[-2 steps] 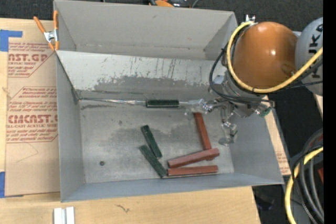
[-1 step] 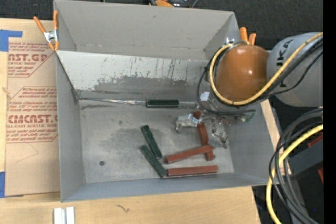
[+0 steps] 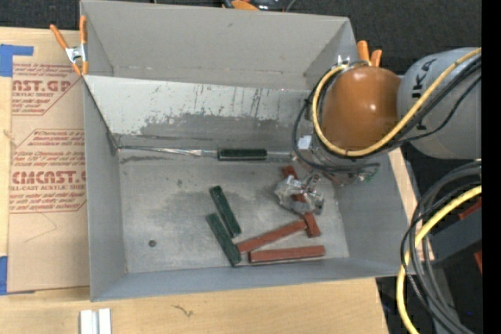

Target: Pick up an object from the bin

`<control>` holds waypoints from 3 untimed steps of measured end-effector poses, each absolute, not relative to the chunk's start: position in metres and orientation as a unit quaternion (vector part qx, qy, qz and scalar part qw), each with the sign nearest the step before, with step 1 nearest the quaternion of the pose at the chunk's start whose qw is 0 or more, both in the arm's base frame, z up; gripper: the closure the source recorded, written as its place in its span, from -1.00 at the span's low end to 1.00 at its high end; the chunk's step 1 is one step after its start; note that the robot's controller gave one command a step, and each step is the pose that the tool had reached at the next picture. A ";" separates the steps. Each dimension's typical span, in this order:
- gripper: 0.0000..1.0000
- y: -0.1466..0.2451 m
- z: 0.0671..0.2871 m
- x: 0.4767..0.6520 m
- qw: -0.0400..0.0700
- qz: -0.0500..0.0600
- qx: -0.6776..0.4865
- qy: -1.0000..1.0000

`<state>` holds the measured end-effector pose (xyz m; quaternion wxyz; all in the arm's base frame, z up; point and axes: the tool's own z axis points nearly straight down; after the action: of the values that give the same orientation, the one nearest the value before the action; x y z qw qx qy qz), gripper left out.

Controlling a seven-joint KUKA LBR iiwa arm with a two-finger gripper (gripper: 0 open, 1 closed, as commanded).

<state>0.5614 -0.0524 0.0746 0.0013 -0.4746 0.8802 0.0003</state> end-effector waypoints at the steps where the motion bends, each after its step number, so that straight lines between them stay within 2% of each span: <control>1: -1.00 -0.052 0.074 0.561 0.002 0.001 -0.475 0.880; 2: -1.00 -0.080 0.071 0.485 0.001 0.001 -0.571 0.821; 3: -1.00 -0.103 0.148 0.546 0.005 -0.003 -0.545 0.839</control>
Offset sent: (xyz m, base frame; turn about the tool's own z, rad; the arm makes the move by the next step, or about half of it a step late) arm 0.0000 0.0000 0.0000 0.0000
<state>0.5461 -0.1031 0.1478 0.0048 -0.5447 0.8386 -0.0034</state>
